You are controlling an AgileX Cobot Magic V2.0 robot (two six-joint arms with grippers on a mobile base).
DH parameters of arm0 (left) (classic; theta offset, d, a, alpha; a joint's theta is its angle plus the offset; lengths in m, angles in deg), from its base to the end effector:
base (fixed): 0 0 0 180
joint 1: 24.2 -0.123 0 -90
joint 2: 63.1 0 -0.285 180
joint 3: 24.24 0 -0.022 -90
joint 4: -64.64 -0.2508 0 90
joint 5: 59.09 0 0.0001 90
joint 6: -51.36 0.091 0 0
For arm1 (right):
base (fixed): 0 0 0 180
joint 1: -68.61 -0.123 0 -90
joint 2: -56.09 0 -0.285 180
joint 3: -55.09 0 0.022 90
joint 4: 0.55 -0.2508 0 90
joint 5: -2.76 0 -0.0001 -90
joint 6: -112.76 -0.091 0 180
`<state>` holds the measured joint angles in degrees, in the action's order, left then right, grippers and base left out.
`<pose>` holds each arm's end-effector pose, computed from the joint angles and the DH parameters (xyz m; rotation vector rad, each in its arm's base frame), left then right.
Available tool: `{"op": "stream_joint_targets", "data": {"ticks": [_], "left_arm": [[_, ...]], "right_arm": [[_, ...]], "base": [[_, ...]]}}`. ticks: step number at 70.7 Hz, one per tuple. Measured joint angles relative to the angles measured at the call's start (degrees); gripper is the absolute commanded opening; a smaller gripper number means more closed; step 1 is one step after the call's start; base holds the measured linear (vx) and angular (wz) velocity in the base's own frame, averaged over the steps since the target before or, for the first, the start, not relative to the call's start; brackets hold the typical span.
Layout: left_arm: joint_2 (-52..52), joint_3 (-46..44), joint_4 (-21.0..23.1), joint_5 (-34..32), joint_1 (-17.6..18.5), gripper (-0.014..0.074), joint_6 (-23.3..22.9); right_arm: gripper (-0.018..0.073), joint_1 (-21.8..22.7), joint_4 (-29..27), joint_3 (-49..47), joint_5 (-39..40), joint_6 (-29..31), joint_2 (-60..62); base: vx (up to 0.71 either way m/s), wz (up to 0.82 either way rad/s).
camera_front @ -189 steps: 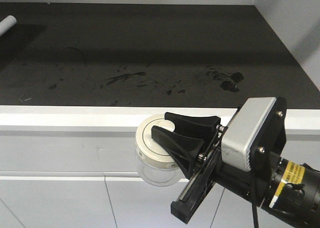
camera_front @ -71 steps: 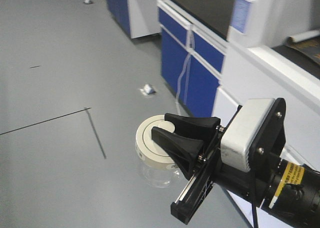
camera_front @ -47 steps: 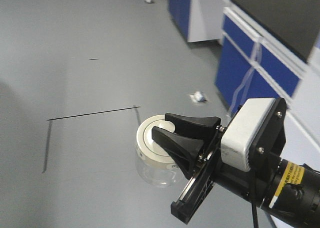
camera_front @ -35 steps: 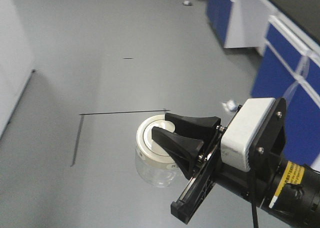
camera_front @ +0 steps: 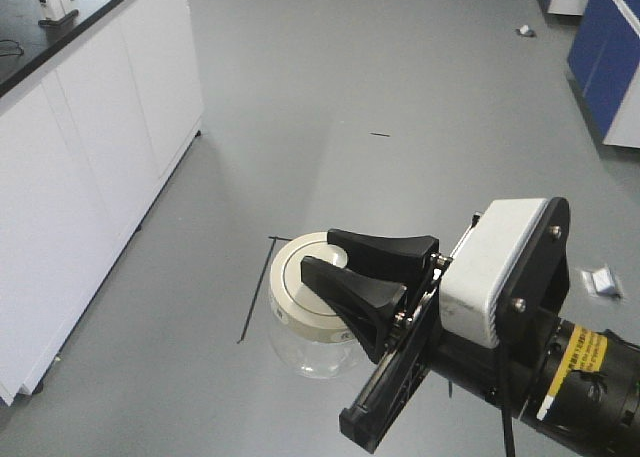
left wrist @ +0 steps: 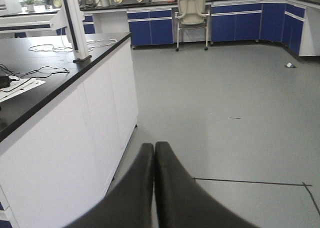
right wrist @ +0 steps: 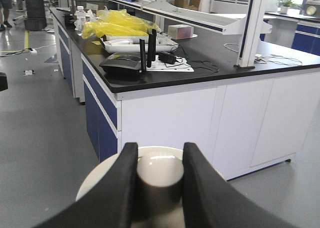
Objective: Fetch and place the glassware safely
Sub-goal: 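Hold the jar in the right gripper while the base drives away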
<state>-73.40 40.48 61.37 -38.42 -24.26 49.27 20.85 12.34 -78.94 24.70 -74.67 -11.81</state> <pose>0.0467 0.0019 0.2510 -0.0020 1.6696 0.0304 0.1434 0.1692 0.3017 -0.7870 1.4526 0.6466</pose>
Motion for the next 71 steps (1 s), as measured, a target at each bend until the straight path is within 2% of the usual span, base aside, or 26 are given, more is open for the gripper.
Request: {"op": "stream_joint_targets", "data": {"ticks": [26,71], "left_arm": [[0.0,0.0,0.0,0.0,0.0,-0.0007,0.0],[0.0,0.0,0.0,0.0,0.0,-0.0007,0.0]], "right_arm": [[-0.0003,0.0,0.0,0.0,0.0,0.0,0.0],[-0.0003,0.0,0.0,0.06,0.0,0.0,0.0]], "base": [[0.34,0.06],[0.39,-0.15]]}}
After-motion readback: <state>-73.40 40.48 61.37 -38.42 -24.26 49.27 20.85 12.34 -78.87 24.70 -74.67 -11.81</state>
